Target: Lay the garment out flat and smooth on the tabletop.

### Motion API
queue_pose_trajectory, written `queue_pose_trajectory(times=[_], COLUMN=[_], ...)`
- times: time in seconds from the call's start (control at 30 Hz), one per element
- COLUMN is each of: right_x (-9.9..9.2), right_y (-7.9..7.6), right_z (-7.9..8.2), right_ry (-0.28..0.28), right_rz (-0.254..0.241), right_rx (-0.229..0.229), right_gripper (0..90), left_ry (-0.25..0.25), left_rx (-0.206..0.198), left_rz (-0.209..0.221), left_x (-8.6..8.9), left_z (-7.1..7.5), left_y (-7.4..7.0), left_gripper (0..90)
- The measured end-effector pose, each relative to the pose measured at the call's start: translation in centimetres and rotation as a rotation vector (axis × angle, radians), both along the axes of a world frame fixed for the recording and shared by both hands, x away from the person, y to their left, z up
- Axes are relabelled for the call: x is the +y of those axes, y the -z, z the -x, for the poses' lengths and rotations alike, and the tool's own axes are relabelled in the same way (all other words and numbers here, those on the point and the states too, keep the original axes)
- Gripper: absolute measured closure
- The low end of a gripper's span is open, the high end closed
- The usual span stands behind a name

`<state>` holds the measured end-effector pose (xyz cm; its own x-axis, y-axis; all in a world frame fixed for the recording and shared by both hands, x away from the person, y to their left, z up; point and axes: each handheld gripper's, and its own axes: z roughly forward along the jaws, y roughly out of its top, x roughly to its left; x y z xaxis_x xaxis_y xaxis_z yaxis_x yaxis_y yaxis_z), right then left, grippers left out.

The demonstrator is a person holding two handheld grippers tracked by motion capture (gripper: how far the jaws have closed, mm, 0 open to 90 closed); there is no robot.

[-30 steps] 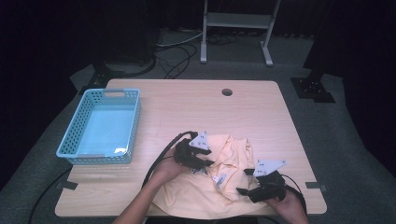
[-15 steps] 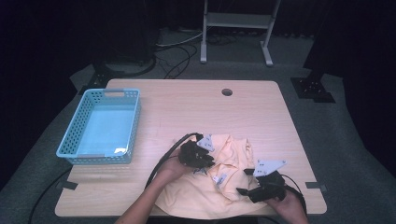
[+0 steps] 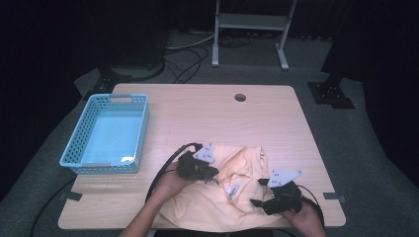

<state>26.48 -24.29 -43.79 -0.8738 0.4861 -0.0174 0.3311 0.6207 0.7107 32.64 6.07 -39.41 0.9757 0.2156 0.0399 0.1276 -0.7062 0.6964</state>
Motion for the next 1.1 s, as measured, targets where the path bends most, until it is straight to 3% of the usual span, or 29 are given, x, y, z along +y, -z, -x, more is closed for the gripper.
queue_pose_trajectory(times=[0.33, 0.67, 0.77, 0.83, 0.9, 0.97, 1.1], right_x=[0.0, -0.1, -0.1, -0.1, 0.0, 0.0, 0.0], right_y=[0.0, -0.2, -0.2, -0.2, -0.1, -0.1, -0.1], right_z=[0.0, 0.0, 0.0, 0.1, 0.1, 0.1, 0.1], right_ry=[0.003, 0.007, 0.008, 0.010, 0.012, 0.012, 0.011], right_rz=[-0.001, -0.009, -0.008, -0.008, -0.008, -0.009, -0.012], right_rx=[0.001, 0.009, 0.010, 0.009, 0.009, 0.010, 0.010], right_gripper=[26.3, 26.3, 26.3, 26.2, 26.2, 26.2, 26.2], left_ry=[-0.138, -0.243, -0.262, -0.275, -0.255, -0.248, -0.206], left_rx=[-0.002, 0.015, 0.019, 0.024, 0.032, 0.013, 0.023], left_rz=[0.061, 0.073, 0.088, 0.107, 0.129, 0.135, 0.189], left_x=[6.8, 11.6, 12.3, 12.5, 12.3, 11.7, 10.2], left_z=[3.6, 4.8, 4.9, 5.0, 5.0, 5.0, 4.8], left_y=[-0.1, 0.8, 0.9, 0.8, 0.8, 0.6, 0.2], left_gripper=[88.0, 88.0, 87.5, 82.3, 74.8, 68.1, 62.3])
